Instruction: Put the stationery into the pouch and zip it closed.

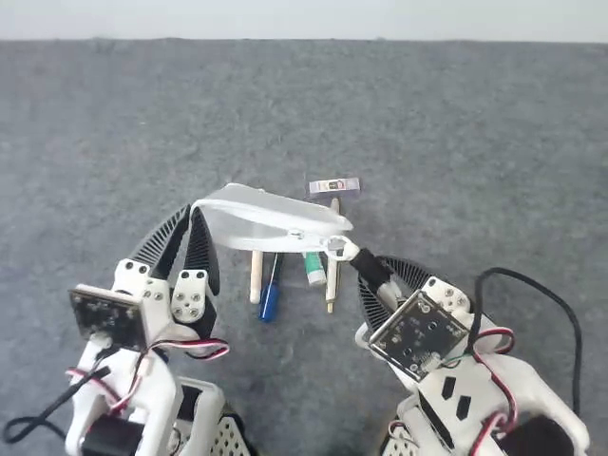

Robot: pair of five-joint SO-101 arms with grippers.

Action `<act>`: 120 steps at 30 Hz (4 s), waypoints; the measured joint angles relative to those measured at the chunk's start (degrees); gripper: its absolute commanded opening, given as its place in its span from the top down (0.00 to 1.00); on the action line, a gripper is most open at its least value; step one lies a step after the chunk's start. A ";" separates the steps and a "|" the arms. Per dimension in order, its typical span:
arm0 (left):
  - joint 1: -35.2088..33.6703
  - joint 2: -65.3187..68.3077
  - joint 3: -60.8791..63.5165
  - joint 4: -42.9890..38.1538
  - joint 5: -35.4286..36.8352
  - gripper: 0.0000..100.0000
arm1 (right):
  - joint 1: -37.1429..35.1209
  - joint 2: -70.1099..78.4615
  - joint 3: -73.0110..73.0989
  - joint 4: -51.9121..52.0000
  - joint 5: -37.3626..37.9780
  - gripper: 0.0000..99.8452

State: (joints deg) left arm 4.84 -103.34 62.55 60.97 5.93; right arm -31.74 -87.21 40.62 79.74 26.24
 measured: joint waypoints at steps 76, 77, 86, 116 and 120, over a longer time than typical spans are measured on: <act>-20.13 46.59 -21.27 6.59 9.41 0.99 | 5.36 31.47 8.09 -25.14 -14.59 0.72; -20.40 46.59 -21.27 5.98 9.41 0.99 | 5.36 33.05 8.09 -26.20 -15.38 0.72; -21.63 46.59 -21.27 5.10 10.46 0.99 | 5.36 49.49 5.54 -30.77 -22.86 0.72; -21.63 46.59 -20.57 5.10 10.46 0.99 | 2.73 103.12 -22.33 -31.74 -38.42 1.00; -21.63 46.59 -20.57 5.10 10.46 0.99 | 4.13 105.14 -24.00 -31.74 -38.51 1.00</act>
State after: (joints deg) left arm -16.79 -56.75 41.98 66.07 16.40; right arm -27.60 17.93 16.62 48.00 -12.26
